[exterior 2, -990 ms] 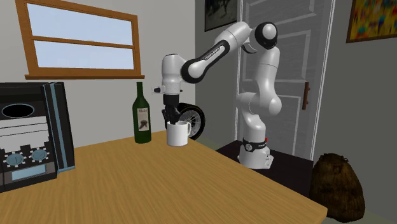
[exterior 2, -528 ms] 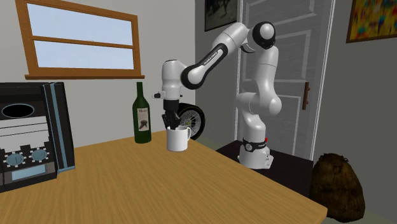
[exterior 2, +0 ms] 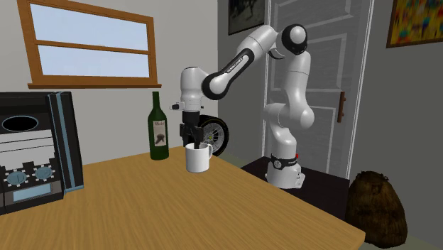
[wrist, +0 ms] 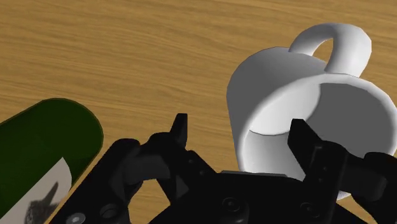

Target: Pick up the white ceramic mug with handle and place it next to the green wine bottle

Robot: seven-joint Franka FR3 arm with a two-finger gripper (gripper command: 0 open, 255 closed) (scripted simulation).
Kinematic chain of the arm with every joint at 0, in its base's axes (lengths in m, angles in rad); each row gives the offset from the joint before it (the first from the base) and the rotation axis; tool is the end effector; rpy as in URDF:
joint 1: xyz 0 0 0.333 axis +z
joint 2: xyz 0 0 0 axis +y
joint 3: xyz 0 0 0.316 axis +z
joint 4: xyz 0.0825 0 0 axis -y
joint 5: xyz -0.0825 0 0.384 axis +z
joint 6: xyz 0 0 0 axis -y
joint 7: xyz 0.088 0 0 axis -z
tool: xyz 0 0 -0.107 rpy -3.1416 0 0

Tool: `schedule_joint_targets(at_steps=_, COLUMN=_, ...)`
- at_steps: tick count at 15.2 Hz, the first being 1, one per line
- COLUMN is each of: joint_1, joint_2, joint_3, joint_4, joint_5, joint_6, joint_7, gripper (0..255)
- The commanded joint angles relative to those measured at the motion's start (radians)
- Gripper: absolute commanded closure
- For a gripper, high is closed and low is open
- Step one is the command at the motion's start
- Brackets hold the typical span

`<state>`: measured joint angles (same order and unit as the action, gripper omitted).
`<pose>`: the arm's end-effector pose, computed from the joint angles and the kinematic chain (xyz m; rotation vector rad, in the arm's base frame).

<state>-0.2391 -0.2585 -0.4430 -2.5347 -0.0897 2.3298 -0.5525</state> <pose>0.3417 -0.2761 0.3605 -3.1222 0.0899 -0.0813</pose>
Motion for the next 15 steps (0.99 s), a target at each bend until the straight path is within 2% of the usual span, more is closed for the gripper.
schedule_joint_targets(at_steps=1, joint_1=0.000, joint_2=0.000, joint_3=0.000, joint_4=0.000, joint_5=0.000, joint_6=0.000, joint_7=0.000, gripper=0)
schedule_joint_targets(at_steps=3, joint_1=0.000, joint_2=0.000, joint_3=0.000, joint_4=0.000, joint_5=0.000, joint_6=0.000, joint_7=0.000, gripper=0)
schedule_joint_targets(at_steps=7, joint_1=-0.012, joint_2=-0.085, joint_3=0.022, joint_4=0.064, joint_5=-0.025, joint_6=-0.145, joint_7=0.022, gripper=0)
schedule_joint_targets(at_steps=15, joint_1=-0.012, joint_2=-0.085, joint_3=0.022, joint_4=0.064, joint_5=-0.025, joint_6=-0.145, joint_7=0.022, gripper=0)
